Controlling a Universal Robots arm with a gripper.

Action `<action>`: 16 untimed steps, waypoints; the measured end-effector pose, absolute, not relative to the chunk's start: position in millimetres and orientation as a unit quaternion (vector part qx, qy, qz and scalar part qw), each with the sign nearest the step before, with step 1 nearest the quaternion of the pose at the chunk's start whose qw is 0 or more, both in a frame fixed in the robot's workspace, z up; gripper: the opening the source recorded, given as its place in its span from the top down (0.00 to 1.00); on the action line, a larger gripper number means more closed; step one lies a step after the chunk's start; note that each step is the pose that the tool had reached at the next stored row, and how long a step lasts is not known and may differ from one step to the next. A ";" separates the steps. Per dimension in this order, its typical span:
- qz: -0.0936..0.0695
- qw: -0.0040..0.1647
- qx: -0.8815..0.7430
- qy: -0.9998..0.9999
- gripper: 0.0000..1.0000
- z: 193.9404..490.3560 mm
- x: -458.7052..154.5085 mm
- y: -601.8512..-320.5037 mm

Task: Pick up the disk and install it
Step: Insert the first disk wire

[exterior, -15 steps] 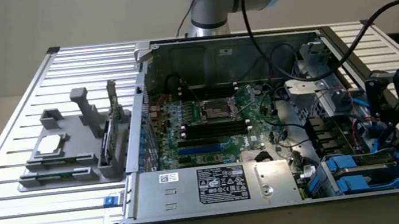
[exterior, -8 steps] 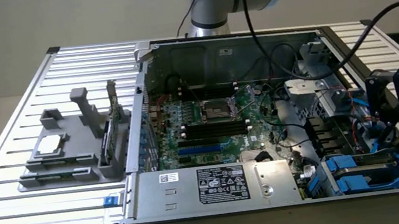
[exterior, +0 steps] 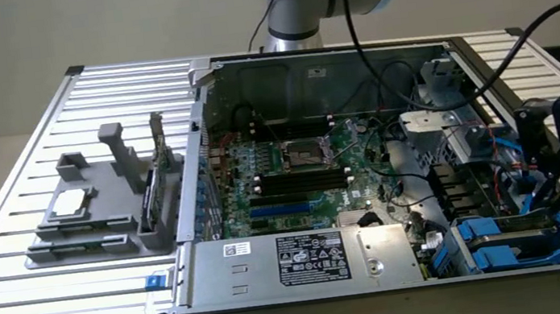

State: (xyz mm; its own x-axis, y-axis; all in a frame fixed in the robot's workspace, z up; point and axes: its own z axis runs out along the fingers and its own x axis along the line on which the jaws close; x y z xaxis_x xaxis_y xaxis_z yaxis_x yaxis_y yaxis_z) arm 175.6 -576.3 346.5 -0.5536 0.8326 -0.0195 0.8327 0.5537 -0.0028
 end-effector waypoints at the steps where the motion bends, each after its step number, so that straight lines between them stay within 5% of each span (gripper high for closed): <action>1: -0.006 0.008 0.475 0.880 0.77 346.5 175.9 -576.4; 16: -0.014 -0.004 0.505 0.863 0.77 345.5 181.2 -576.2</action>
